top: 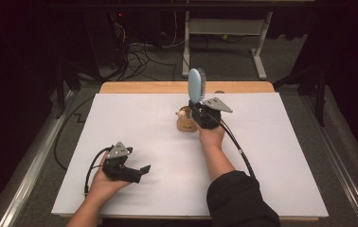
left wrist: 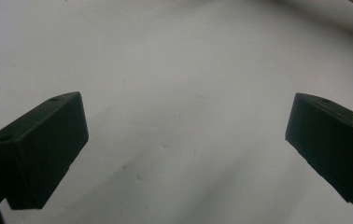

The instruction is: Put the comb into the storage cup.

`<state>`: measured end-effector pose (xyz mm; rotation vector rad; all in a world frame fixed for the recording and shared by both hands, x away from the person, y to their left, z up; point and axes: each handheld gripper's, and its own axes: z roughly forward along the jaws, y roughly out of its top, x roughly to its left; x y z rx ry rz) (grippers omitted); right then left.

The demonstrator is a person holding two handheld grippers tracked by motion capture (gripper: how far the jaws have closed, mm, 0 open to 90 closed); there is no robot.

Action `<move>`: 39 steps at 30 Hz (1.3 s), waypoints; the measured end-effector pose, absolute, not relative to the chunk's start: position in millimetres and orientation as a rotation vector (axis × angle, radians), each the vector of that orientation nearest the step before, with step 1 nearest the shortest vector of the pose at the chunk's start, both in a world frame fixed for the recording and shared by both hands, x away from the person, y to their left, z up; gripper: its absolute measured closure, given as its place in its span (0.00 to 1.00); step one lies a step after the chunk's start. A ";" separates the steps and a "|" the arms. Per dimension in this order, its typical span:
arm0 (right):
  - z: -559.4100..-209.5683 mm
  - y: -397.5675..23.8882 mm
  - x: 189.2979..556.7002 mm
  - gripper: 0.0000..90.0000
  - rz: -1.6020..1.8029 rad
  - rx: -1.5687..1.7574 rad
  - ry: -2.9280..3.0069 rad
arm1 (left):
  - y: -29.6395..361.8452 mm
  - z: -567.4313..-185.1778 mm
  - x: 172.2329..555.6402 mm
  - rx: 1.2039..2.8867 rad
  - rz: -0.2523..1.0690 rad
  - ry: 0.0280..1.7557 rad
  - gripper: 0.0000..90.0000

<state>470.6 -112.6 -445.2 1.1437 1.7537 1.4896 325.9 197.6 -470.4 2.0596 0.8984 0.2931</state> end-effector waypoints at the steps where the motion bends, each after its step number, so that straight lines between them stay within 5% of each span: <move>1: -445.6 -112.7 470.4 0.86 1.494 1.144 1.750 | 197.5 -470.4 325.9 2.061 0.293 0.898 0.00; 39: -444.2 -127.8 480.5 0.81 1.482 1.233 1.758 | 198.7 -470.0 325.6 2.047 0.283 0.902 0.00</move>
